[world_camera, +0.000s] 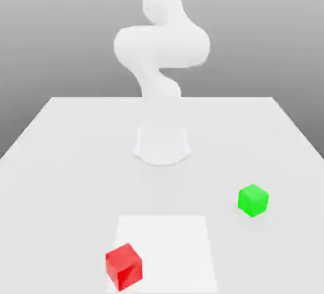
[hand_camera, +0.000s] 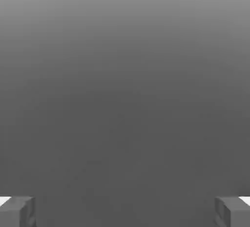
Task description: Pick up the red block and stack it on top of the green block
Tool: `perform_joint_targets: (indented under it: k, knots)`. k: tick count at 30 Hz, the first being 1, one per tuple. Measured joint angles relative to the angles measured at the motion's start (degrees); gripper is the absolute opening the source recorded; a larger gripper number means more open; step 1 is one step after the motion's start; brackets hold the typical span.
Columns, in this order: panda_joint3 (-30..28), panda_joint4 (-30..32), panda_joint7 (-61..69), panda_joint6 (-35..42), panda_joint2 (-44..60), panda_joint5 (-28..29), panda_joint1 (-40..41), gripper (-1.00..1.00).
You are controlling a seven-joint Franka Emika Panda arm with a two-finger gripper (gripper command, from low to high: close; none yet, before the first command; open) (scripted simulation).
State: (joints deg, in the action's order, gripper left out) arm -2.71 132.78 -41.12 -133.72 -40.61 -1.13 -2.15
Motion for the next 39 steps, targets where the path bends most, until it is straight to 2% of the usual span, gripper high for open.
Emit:
perform_joint_targets:
  k: [8,15,20,25,30,31,39]
  knots:
    - [-7.91,3.23,15.87,-6.27,17.02,-4.46,-5.92,0.00]
    - [-11.84,5.98,29.70,-11.63,31.69,-8.63,-8.24,0.00]
    - [-12.51,8.00,38.21,-15.58,41.81,-9.66,-7.61,0.00]
    - [-13.09,9.98,43.87,-20.07,51.20,-7.20,-6.50,0.00]
    - [-8.89,8.75,48.48,-27.92,61.43,-11.82,-3.08,0.00]
    - [-8.28,8.58,48.93,-28.79,62.53,-12.38,-2.59,-1.00]
    - [-9.28,8.86,48.30,-27.32,60.84,-11.52,-3.40,-1.00]
